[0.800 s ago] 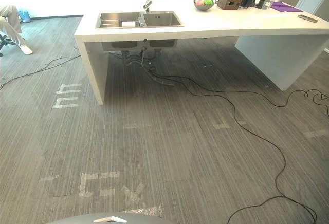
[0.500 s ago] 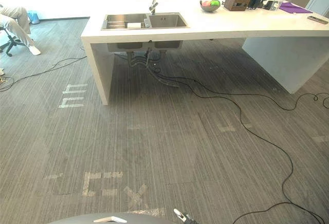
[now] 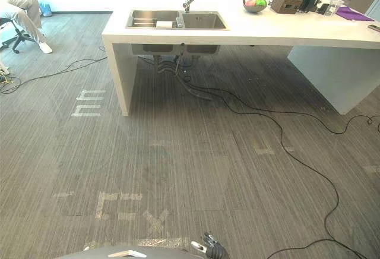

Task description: Walk over to the sink, pick up the cup, carry it to the dishwasher, place the cup inside the dishwasher, then close the dishwasher door

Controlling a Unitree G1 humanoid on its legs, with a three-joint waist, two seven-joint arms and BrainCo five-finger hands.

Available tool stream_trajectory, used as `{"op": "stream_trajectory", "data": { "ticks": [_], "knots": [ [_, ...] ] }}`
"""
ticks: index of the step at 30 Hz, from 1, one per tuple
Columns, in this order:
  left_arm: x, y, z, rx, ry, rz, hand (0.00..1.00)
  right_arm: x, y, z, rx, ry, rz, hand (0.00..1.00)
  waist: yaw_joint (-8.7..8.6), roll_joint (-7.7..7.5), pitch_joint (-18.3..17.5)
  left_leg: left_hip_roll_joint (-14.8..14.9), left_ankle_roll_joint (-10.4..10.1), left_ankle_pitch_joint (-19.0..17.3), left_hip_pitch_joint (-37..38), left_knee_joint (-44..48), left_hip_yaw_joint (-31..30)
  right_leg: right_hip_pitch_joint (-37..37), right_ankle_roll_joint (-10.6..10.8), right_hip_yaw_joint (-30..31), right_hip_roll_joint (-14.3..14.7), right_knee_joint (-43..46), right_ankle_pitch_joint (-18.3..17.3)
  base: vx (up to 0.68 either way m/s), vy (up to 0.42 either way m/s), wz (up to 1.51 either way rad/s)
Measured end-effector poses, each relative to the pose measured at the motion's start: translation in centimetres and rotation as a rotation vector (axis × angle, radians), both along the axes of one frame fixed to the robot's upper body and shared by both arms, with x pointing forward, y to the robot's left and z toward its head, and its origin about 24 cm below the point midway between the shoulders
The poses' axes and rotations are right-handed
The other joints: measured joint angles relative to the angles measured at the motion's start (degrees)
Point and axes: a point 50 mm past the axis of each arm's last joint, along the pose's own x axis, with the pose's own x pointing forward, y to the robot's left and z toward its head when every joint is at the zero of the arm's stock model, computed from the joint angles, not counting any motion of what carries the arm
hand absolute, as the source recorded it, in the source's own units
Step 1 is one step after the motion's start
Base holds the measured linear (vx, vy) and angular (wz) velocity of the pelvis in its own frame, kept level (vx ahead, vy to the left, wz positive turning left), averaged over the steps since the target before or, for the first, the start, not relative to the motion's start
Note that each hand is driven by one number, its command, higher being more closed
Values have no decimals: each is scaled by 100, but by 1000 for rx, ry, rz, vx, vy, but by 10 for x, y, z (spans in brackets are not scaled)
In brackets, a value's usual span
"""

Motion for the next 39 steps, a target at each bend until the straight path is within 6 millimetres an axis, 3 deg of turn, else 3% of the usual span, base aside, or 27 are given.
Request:
{"op": "stream_trajectory", "data": {
  "ticks": [2,4,6,7,9,12,15,18,19,20,21,23,24,25,26,28,30,32,34,35,36,37,38,39],
  "knots": [
    [-2,1,0,7,-3,7,0,1,2,2,51,-55,-97,0,-22,-31,20,-88,52,-107,62,1,-47,-291,99,-7,-180,849,-535,35,37,14],
    [-3,2,0,17,-13,15,0,-4,2,3,74,-93,-121,0,-38,-103,57,-292,165,-266,222,-1,-123,-688,358,23,-494,2189,-1031,135,72,12],
    [-1,0,0,22,-28,21,0,5,0,8,68,-158,-127,0,-75,-42,188,-270,260,-331,388,4,-149,-1284,291,40,-618,3528,-912,158,70,0],
    [-1,1,0,28,-35,25,0,9,0,9,76,-187,-133,0,-132,17,276,-202,293,-393,503,40,-152,-1483,190,34,-641,3925,-1073,169,42,4],
    [0,2,1,34,-43,17,0,10,3,10,97,-198,-153,0,-137,-9,278,-83,308,-550,536,222,-154,-1632,181,-27,-554,3866,-1280,193,7,9],
    [6,3,1,49,-69,-7,0,9,8,11,124,-226,-203,0,-148,53,321,233,145,-923,600,614,-174,-1936,134,-173,-398,3147,-1284,376,-36,7],
    [17,-1,1,49,-96,-8,0,13,7,16,141,-274,-216,0,-145,197,525,704,-59,-1332,830,869,-253,-2357,107,-4,-110,2488,-717,410,-115,12],
    [29,4,5,71,-158,0,0,4,14,16,171,-264,-229,0,-137,42,605,794,-268,-1931,1127,1397,-445,-2394,-9,330,-144,2404,-244,457,-245,44],
    [33,7,8,88,-190,13,0,-1,19,16,189,-257,-263,0,-138,-92,572,737,-334,-2175,1269,1604,-501,-2339,-85,353,-211,2577,-102,416,-271,48],
    [33,3,7,84,-197,30,0,-1,20,15,194,-257,-277,0,-160,-17,589,791,-387,-2288,1339,1727,-550,-2385,-43,357,-170,2916,-133,501,-343,31],
    [35,-7,6,72,-220,59,0,-1,14,16,186,-263,-299,0,-145,153,512,969,-380,-2303,1302,2121,-597,-2432,-133,272,-38,3309,-553,504,-356,-2],
    [32,-15,6,78,-225,108,0,1,4,19,181,-269,-276,0,-166,381,377,1258,-380,-2164,958,3088,-624,-2359,-330,185,211,3525,-963,515,-340,-22],
    [32,-19,5,84,-230,147,0,0,-1,20,172,-267,-290,0,-199,478,358,1396,-439,-1752,655,3914,-675,-2198,-435,166,382,3511,-1157,635,-355,-23],
    [32,-21,5,94,-234,174,0,-3,-4,19,168,-257,-300,0,-210,495,358,1518,-660,-996,243,4844,-831,-1911,-544,174,543,3294,-1244,643,-333,-20],
    [32,-23,5,99,-235,179,0,-4,-5,19,163,-254,-296,0,-211,534,335,1585,-774,-730,-4,5355,-868,-1723,-588,183,629,3117,-1262,638,-308,-19],
    [37,-17,8,153,-278,187,0,-4,-1,16,166,-238,-273,0,-176,475,376,1840,-707,-888,-854,7178,-543,-682,-737,243,880,2194,-1178,545,-230,-10],
    [42,-14,11,180,-302,177,0,-4,4,15,178,-234,-260,0,-71,378,388,1723,-672,-1114,-1413,7585,-436,-104,-777,281,912,1673,-1133,444,-140,-8],
    [54,-12,15,201,-337,180,0,5,5,15,187,-250,-253,0,117,345,405,1363,-543,-1534,-2214,7043,-285,385,-784,474,897,1206,-1111,447,-68,-39],
    [64,-9,19,251,-368,155,0,25,6,20,201,-308,-222,0,290,273,530,1055,-326,-1781,-2543,5315,135,709,-772,850,732,1035,-1114,494,81,-92],
    [73,-8,24,298,-395,115,0,34,8,23,207,-350,-204,0,380,203,588,898,-313,-1434,-2596,4010,313,849,-691,1049,574,1023,-1192,530,144,-110],
    [76,-7,26,323,-408,94,0,38,9,25,204,-369,-195,0,418,181,605,862,-340,-1184,-2613,3406,351,930,-639,1126,509,996,-1275,453,172,-105],
    [82,-9,30,363,-435,38,0,42,12,29,201,-393,-160,0,463,206,643,864,-439,-761,-2632,2477,352,1170,-585,1208,466,869,-1575,457,198,-69],
    [92,-12,36,421,-477,-62,0,43,17,28,203,-380,-123,0,429,245,695,862,-323,-152,-2599,2637,385,1423,-595,1314,424,843,-1821,464,214,-45],
    [102,-14,43,478,-521,-140,0,42,24,26,213,-366,-99,0,419,180,680,795,-317,-145,-2618,2760,431,1454,-621,1344,313,866,-1921,482,230,-6]
  ]
}}
